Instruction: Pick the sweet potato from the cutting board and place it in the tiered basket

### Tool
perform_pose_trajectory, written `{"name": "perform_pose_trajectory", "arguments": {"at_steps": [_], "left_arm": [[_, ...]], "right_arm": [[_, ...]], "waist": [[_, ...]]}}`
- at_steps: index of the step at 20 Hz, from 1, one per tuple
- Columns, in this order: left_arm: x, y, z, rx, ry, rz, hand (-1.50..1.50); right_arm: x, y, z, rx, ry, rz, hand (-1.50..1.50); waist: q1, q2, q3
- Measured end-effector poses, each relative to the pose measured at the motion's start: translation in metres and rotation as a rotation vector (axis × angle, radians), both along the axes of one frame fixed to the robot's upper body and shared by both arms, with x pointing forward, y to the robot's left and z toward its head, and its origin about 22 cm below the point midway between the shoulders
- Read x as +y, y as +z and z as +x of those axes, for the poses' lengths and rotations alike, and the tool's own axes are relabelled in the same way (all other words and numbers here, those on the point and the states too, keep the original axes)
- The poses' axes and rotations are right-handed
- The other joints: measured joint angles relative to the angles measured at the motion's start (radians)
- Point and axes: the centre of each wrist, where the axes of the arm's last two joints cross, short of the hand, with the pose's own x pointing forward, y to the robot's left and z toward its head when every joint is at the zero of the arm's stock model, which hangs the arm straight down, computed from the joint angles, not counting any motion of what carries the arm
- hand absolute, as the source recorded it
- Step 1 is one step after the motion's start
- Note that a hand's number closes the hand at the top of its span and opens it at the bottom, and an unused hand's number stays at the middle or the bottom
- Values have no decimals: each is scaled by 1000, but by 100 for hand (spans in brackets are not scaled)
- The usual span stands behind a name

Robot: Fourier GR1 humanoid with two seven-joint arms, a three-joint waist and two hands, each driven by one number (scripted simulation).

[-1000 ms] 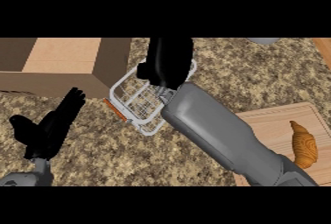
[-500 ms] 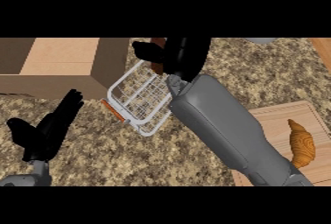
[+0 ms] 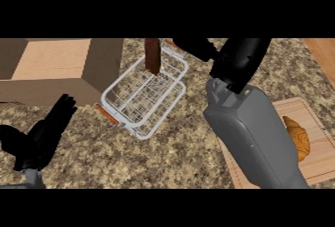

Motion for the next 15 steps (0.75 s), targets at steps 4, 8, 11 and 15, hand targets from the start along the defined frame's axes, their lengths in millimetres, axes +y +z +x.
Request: {"name": "perform_pose_trajectory", "arguments": {"at_steps": [4, 8, 11, 15], "left_arm": [[-1, 0, -2, -4, 12, 4, 0], [3, 2, -3, -6, 12, 2, 0], [2, -3, -6, -4, 13, 5, 0], [2, 1, -2, -7, -2, -2, 0]], "right_arm": [[-37, 3, -25, -36, -74, 62, -150], [-77, 10, -65, -81, -121, 112, -150], [-104, 8, -99, -99, -148, 120, -150], [-141, 13, -137, -109, -175, 103, -150]], "waist": [[-7, -1, 0], [-12, -1, 0], [-12, 1, -1], [-9, 4, -1]]}}
